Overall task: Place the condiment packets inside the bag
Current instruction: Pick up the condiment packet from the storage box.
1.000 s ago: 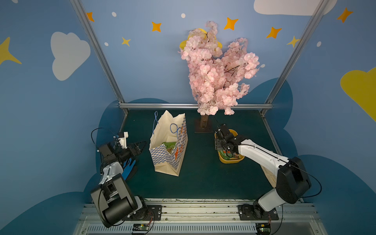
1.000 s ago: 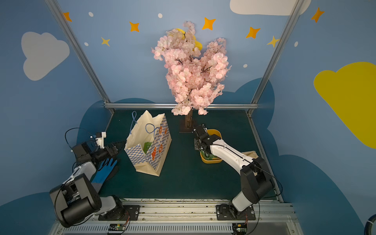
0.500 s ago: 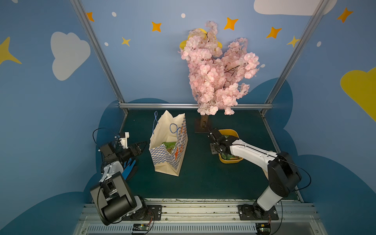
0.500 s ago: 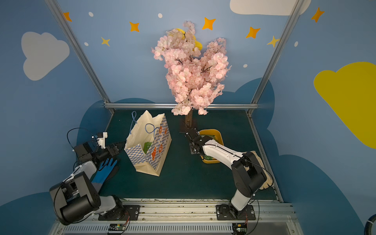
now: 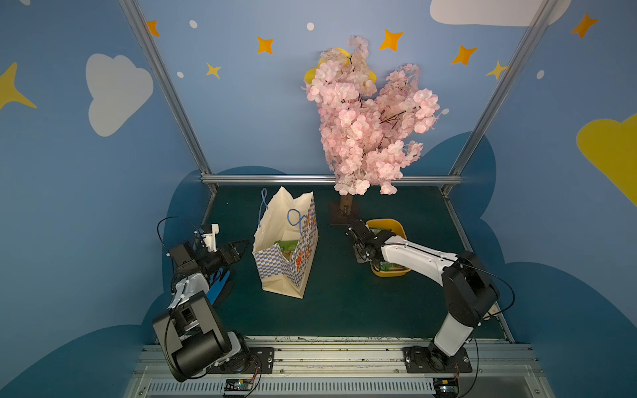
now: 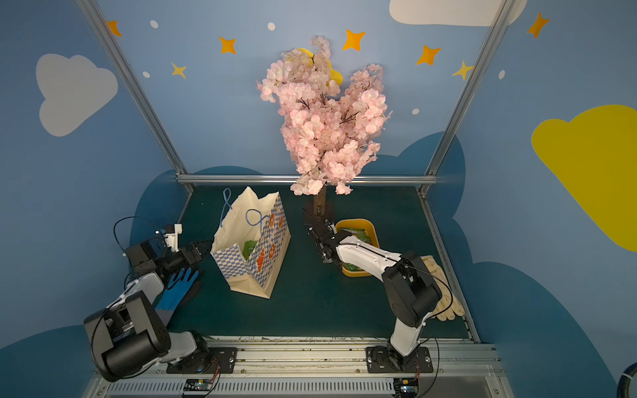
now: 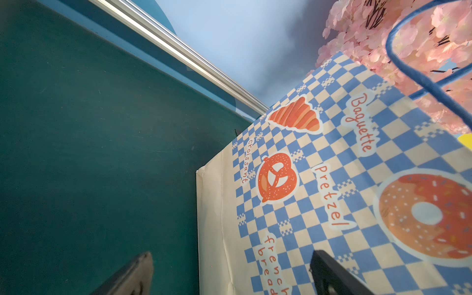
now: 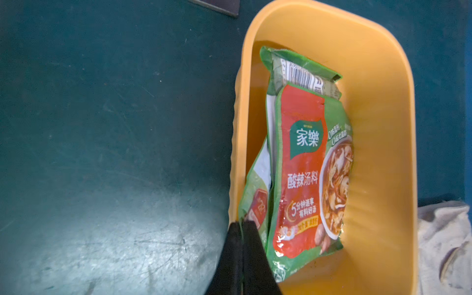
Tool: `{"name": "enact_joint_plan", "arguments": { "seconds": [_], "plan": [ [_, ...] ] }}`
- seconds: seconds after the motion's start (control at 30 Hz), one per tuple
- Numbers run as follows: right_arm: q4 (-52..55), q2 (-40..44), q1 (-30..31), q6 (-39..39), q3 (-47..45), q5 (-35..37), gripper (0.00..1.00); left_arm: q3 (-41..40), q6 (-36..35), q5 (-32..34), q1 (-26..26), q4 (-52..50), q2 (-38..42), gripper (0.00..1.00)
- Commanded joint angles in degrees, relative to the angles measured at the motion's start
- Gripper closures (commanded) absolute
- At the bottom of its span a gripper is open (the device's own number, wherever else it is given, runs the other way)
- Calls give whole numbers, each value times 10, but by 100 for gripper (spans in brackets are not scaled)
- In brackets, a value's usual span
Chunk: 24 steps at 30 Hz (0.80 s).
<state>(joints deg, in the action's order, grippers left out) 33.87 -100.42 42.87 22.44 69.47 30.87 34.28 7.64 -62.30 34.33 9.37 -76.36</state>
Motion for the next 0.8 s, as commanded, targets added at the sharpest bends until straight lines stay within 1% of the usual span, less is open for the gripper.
{"name": "enact_joint_plan", "arguments": {
  "seconds": [0.0, 0.2, 0.53, 0.77],
  "plan": [
    [9, 15, -2, 4, 9, 19, 100, 3, -12, -5, -1, -8, 11, 0],
    [13, 52, -2, 4, 8, 30, 100, 3, -12, -4, -1, -8, 14, 0],
    [32, 187, -7, 3, -1, 25, 100, 1, -13, -5, -3, -8, 19, 0],
    [22, 280, -6, 46, -21, 23, 100, 1, -11, -5, -2, -10, 21, 0]
  ]
}}
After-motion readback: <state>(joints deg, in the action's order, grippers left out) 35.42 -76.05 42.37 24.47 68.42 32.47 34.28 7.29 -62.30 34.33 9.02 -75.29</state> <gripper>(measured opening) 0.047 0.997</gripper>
